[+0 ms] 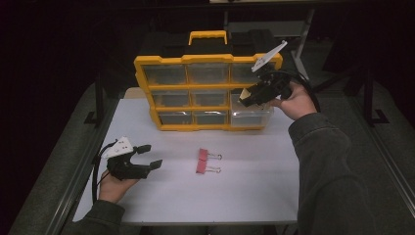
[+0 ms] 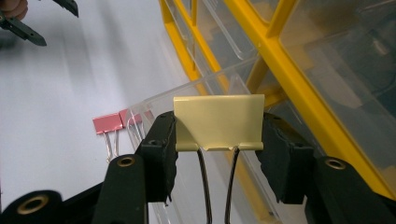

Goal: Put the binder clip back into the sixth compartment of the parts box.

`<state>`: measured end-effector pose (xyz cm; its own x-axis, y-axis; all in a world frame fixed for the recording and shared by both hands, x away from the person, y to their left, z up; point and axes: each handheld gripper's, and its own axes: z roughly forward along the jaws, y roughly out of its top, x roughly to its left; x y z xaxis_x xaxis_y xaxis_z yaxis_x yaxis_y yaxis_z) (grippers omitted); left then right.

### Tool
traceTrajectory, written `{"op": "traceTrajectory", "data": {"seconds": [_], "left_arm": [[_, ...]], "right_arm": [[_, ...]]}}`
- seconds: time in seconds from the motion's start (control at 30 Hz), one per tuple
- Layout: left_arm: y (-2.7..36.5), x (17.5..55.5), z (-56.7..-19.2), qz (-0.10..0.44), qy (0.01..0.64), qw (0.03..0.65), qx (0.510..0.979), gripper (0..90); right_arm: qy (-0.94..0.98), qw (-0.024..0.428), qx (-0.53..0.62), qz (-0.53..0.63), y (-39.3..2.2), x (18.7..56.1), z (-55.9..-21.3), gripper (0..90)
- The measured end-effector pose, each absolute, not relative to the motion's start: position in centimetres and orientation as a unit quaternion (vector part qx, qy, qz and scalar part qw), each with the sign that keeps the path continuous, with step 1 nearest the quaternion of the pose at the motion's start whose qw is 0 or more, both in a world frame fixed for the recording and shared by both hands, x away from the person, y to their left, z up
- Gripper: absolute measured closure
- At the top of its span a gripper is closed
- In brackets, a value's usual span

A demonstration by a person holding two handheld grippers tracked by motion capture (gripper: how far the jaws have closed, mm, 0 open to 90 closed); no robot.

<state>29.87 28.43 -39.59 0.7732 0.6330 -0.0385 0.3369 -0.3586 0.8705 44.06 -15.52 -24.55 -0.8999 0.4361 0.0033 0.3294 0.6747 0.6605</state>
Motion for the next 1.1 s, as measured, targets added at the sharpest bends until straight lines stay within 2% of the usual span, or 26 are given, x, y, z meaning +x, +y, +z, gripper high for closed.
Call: {"op": "traceTrajectory", "data": {"seconds": [0.17,0.23,0.37,0.63,0.93,1.1], "left_arm": [[28.5,29.9,-39.6,0.155,0.298,0.482,0.809,26.2],[28.5,29.8,-39.6,0.156,0.302,0.483,0.807,26.5],[28.5,29.7,-39.5,0.158,0.303,0.484,0.806,26.6],[28.5,29.8,-39.5,0.159,0.301,0.482,0.807,26.5],[28.4,29.8,-39.5,0.158,0.301,0.485,0.806,26.5],[28.4,29.8,-39.5,0.159,0.301,0.490,0.803,26.5]], "right_arm": [[0.913,0.073,0.210,0.342,-15.7,44.3,-24.9,47.7],[0.914,0.066,0.216,0.336,-15.7,44.4,-25.0,43.5],[0.910,0.068,0.224,0.343,-15.9,44.3,-24.9,41.0],[0.904,0.074,0.207,0.367,-15.3,42.9,-23.7,40.9],[0.902,0.050,0.169,0.393,-12.8,40.1,-23.4,39.4],[0.910,0.052,0.138,0.387,-11.3,39.1,-24.2,38.8]]}}
